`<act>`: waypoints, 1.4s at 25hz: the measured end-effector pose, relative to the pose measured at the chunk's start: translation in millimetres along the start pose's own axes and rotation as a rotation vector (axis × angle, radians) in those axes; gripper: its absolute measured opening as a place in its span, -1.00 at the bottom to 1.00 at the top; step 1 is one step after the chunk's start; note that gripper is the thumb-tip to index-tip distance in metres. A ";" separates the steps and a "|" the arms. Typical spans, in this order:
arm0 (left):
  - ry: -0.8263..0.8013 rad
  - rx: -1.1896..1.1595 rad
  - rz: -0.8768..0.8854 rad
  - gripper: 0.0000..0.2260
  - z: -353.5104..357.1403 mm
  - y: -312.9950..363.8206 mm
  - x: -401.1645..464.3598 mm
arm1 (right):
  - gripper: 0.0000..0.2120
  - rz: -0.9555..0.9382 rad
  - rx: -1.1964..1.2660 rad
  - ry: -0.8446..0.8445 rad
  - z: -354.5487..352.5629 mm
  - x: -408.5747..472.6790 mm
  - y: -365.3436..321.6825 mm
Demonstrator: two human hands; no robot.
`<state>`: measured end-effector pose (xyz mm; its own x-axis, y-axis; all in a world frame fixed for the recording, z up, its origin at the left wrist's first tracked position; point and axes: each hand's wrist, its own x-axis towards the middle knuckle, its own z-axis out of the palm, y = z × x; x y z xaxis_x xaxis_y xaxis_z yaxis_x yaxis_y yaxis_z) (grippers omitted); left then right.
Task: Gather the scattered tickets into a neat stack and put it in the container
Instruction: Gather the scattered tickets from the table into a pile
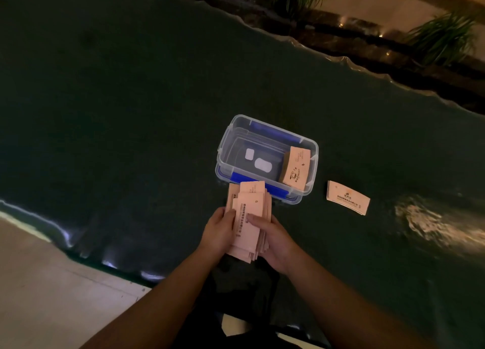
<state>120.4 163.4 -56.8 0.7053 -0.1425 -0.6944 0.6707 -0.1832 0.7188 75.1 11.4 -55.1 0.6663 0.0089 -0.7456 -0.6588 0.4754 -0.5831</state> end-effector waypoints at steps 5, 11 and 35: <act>0.033 0.028 0.091 -0.85 -0.6 4.4 -4.7 | -0.48 -0.037 0.011 0.077 12.1 0.0 -2.4; -0.092 -0.105 -0.046 -0.77 -5.5 7.3 2.2 | -0.47 0.027 0.054 0.029 10.4 -3.2 -9.1; -0.205 0.203 0.177 -0.62 11.1 15.0 -15.3 | -0.67 -0.035 0.063 0.123 20.3 -18.6 -15.2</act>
<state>117.2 152.0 -35.8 0.7319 -0.3782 -0.5668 0.4685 -0.3249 0.8216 79.8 21.9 -25.8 0.6381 -0.1149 -0.7614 -0.6100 0.5279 -0.5909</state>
